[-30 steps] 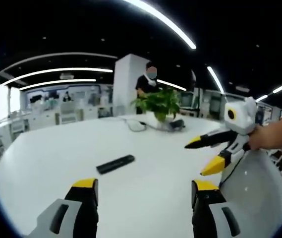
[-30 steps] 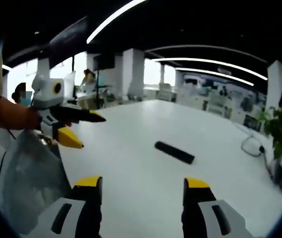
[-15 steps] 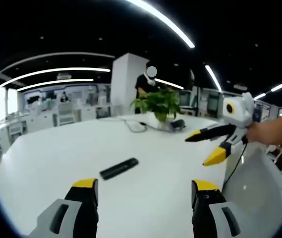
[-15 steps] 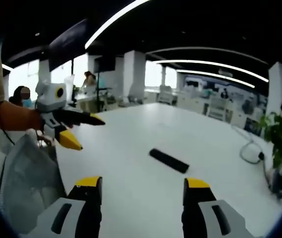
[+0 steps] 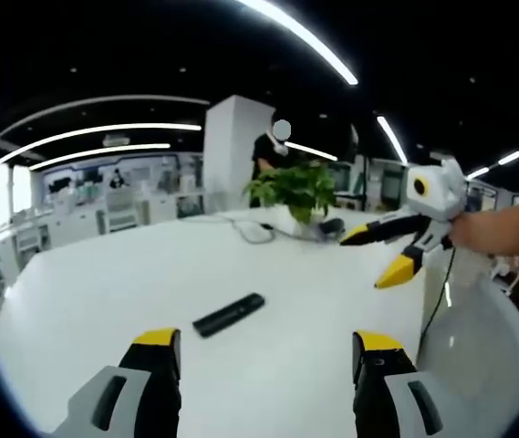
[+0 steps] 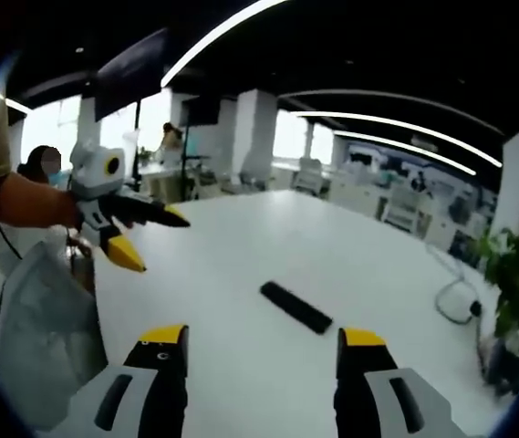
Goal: Press the specified remote control buttons in sequence, fully releasing each button before pressing the next.
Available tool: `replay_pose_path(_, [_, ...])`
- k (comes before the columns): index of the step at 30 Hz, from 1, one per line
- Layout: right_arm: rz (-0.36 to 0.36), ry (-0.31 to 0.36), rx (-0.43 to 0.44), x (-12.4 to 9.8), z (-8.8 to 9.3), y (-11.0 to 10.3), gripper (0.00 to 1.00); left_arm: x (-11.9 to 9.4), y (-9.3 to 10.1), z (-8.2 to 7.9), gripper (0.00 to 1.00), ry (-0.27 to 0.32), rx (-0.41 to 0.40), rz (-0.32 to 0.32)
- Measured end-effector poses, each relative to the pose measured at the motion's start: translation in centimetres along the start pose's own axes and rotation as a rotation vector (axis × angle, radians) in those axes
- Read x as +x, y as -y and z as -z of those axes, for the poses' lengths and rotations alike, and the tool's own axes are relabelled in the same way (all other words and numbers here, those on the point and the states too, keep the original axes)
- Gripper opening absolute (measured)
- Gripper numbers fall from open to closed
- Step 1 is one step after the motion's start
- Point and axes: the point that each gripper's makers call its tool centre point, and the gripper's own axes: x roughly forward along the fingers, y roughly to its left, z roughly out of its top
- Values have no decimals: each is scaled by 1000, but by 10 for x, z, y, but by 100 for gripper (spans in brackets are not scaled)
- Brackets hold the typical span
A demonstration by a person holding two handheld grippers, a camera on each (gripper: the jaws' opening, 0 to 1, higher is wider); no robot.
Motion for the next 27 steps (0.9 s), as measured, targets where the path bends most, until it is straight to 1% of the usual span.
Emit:
replay_pose_path(12, [-8,-37,-33,12,1,24,63,11,-18,2,78,-37,36,3])
replay_pose_path(17, [-11,-44,-40,17,-1,32,62,17,-20,2,78,-40,36,10])
replay_pose_path(20, [-13,-51,-43,20,-1,36,62,21,-22,4,78,-52,43,15])
replay_pose_path(25, [-28,-54,-33,26,-2,42,61,28,-29,7,78,-62,34,20])
replay_pose_path(27, [-26,-62,-46,28,-1,45,61,30,-32,8,78,-64,30,20])
